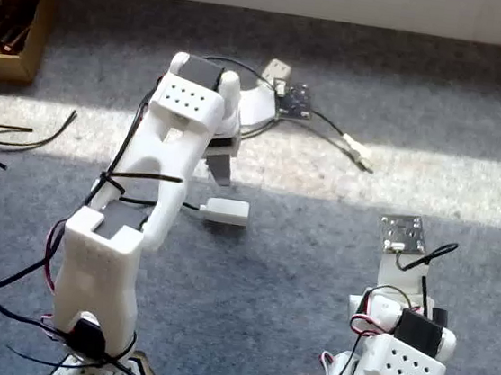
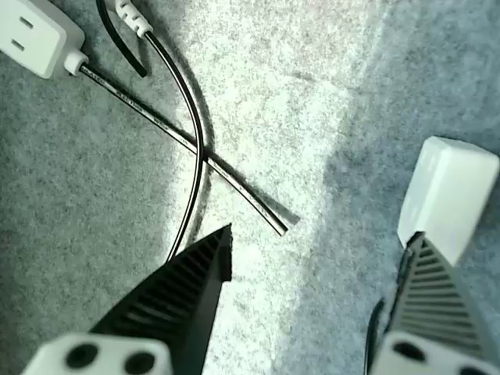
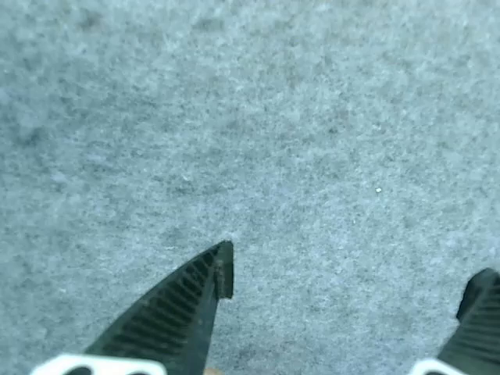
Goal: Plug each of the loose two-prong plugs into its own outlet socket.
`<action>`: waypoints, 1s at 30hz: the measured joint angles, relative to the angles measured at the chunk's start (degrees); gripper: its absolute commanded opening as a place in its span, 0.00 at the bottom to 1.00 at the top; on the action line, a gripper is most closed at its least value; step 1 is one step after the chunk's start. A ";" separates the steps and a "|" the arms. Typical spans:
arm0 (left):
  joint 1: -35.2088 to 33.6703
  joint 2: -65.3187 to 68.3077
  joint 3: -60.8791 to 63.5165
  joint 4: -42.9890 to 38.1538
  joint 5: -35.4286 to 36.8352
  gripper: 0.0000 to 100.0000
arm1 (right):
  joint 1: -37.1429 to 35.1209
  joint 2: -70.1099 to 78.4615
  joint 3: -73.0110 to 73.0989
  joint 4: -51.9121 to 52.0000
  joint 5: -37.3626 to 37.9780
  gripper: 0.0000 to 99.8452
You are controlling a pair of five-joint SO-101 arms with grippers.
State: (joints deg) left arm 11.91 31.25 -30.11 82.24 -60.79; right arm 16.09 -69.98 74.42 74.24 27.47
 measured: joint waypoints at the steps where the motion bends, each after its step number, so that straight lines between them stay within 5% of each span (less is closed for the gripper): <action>1: 0.00 1.58 0.00 -1.32 0.09 0.34 | -0.09 0.00 0.00 0.09 0.00 0.43; 8: 0.18 9.58 -6.68 -3.96 0.18 0.34 | -0.09 0.00 0.00 0.35 0.00 0.43; 19: 3.60 10.64 -11.43 13.98 1.41 0.34 | -0.09 0.00 0.00 0.35 0.00 0.43; 30: 4.13 12.22 -21.01 16.53 3.52 0.34 | -0.09 0.00 0.00 0.35 0.00 0.43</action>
State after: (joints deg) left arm 16.04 43.47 -51.12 98.77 -57.27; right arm 16.00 -69.98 74.42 74.59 27.47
